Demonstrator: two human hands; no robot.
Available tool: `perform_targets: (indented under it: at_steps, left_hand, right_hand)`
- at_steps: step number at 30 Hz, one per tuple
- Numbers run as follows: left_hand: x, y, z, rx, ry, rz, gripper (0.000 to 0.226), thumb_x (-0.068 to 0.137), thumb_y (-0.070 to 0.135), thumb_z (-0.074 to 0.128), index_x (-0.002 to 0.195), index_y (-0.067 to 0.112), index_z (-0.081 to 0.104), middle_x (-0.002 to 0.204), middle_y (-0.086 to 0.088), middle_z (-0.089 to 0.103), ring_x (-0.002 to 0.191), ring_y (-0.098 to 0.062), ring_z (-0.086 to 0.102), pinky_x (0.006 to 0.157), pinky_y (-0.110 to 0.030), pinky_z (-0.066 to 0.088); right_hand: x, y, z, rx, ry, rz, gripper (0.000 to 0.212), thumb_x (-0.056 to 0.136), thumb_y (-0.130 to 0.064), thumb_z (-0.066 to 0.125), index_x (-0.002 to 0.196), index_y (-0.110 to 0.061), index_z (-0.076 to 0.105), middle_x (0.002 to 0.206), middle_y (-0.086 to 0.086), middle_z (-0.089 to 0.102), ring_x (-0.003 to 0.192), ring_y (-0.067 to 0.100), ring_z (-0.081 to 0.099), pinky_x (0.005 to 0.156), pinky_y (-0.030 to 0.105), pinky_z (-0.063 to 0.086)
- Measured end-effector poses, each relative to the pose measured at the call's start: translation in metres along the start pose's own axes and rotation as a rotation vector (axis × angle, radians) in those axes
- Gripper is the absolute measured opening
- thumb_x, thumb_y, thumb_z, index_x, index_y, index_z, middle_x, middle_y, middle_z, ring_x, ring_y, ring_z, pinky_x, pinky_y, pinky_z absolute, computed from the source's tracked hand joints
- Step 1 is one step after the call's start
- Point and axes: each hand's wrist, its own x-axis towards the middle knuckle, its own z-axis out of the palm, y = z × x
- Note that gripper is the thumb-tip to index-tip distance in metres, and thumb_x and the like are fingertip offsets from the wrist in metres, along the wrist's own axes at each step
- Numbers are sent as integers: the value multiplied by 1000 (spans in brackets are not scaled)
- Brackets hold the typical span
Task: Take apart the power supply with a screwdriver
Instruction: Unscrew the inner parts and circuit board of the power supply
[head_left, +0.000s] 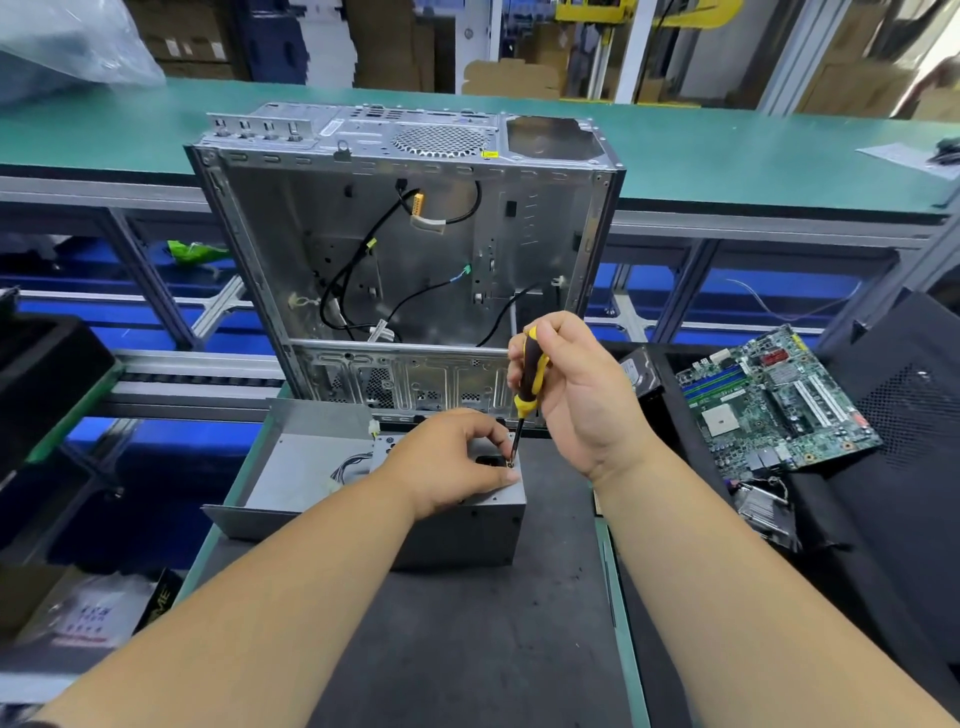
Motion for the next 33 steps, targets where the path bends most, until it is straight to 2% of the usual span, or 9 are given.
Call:
perform_targets:
  at_steps: [6,9,14,17,21,23,27,31,33]
  left_hand:
    - [0,1,-1,36,-7,10,18,73,39,83,75,40,65,107,20,62,106,0,58,100,-33,47]
    - [0,1,-1,53,-6,6,16,74,40,81,76,42,65,105,23,63,106,-1,57,99,-34,47]
    - [2,4,1,19,31,-69,13,74,41,81,74,42,68,100,30,63,98,-3,62,91,-36,52]
    - [3,3,2,-41,35,-53,11,72,35,85,77,36,74,99,26,66,100,2,61,96,-33,49]
    - [3,3,3,-82,34,-53,12,71,32,87,81,32,79,101,22,65,100,7,60,98,-29,48]
    - [3,4,3,-114,32,-54,12,71,30,87,78,37,79,102,22,65,98,6,61,97,-31,49]
    - [4,4,3,-130,13,-39,16,72,28,87,76,42,78,104,20,65,101,4,61,99,-33,49]
    - [5,2,3,-111,11,-46,18,72,31,87,75,45,77,101,25,62,99,11,58,98,-26,47]
    - [5,1,2,-86,8,-40,17,72,32,86,75,46,77,98,30,61,98,13,56,95,-21,46]
  right_hand:
    - [4,-3,-1,-30,70,37,24,103,-15,45,91,-11,65,82,5,61,73,18,61,83,40,52]
    - [4,-4,3,18,52,38,28,102,-14,42,88,-7,65,76,6,58,70,17,56,78,36,51]
    - [5,-4,10,102,-21,72,41,107,-24,31,81,-6,57,66,5,43,61,14,38,62,27,34]
    - [6,-1,13,84,-15,79,38,106,-35,36,84,-9,54,64,2,41,59,13,34,59,26,31]
    - [7,0,11,-21,-25,50,24,92,-36,51,84,-16,42,69,0,51,60,16,42,62,27,35]
    - [7,-2,8,-47,-35,64,23,89,-35,55,83,-16,44,76,1,57,63,17,50,66,28,41]
    - [9,-8,7,-147,29,101,23,92,-33,61,82,-13,55,78,2,59,70,19,60,79,42,44]
    - [9,-10,8,-157,75,88,32,105,-28,47,87,-10,66,72,2,64,71,19,64,78,36,51]
    - [9,-9,12,-76,25,109,44,108,-30,36,82,-8,64,66,3,58,64,15,55,74,31,48]
